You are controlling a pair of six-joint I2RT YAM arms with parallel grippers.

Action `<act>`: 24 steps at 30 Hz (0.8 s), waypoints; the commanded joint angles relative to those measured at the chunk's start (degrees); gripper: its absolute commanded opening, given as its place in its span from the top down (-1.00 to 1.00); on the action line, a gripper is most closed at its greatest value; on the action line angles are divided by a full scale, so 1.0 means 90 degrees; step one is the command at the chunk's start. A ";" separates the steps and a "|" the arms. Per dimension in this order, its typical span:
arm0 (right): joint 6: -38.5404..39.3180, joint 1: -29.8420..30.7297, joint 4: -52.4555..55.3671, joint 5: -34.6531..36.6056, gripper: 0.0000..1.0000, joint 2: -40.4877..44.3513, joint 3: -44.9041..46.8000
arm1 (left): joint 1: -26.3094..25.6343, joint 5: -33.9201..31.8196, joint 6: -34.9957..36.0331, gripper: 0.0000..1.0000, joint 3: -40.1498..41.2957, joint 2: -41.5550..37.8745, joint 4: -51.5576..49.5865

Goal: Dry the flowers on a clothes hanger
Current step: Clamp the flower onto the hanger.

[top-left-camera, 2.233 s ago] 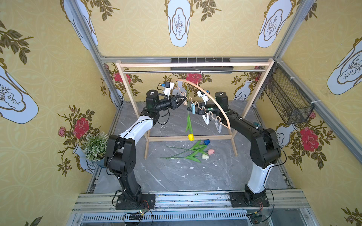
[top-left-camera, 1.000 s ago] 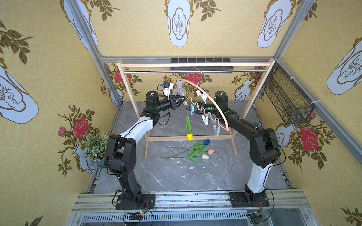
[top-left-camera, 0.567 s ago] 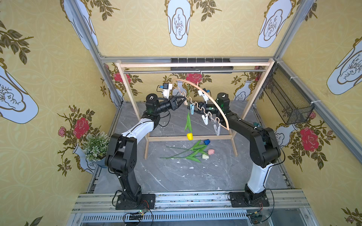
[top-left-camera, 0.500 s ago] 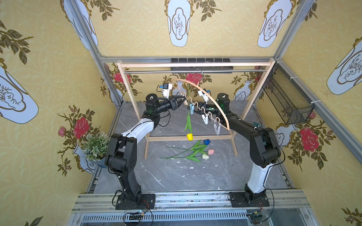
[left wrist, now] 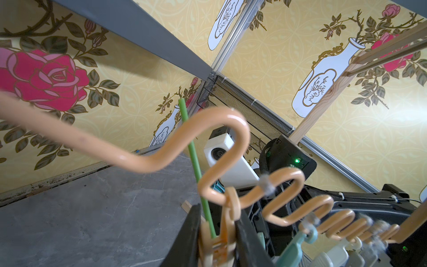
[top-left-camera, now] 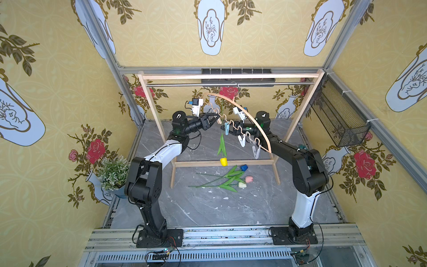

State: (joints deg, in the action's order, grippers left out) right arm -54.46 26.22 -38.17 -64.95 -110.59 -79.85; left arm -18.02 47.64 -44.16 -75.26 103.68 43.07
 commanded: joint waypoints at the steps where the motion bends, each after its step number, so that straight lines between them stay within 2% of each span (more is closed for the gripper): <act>1: -0.0124 0.0045 -0.0495 -0.0109 1.00 -0.0046 -0.0064 | -0.0009 0.0049 -0.0022 0.59 -0.0018 0.0061 0.0259; 17: -0.0136 0.0085 -0.0437 -0.0192 1.00 -0.0096 -0.0334 | -0.0039 0.0087 0.0014 0.59 -0.0007 0.0050 0.0268; 24: 0.0140 0.0046 -0.0198 -0.0113 1.00 0.0094 -0.0141 | -0.0044 0.0060 0.0065 0.58 0.0033 0.0026 0.0273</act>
State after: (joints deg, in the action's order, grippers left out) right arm -54.96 26.83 -38.70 -65.54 -110.93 -81.62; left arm -18.39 48.03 -44.36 -75.24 103.70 44.07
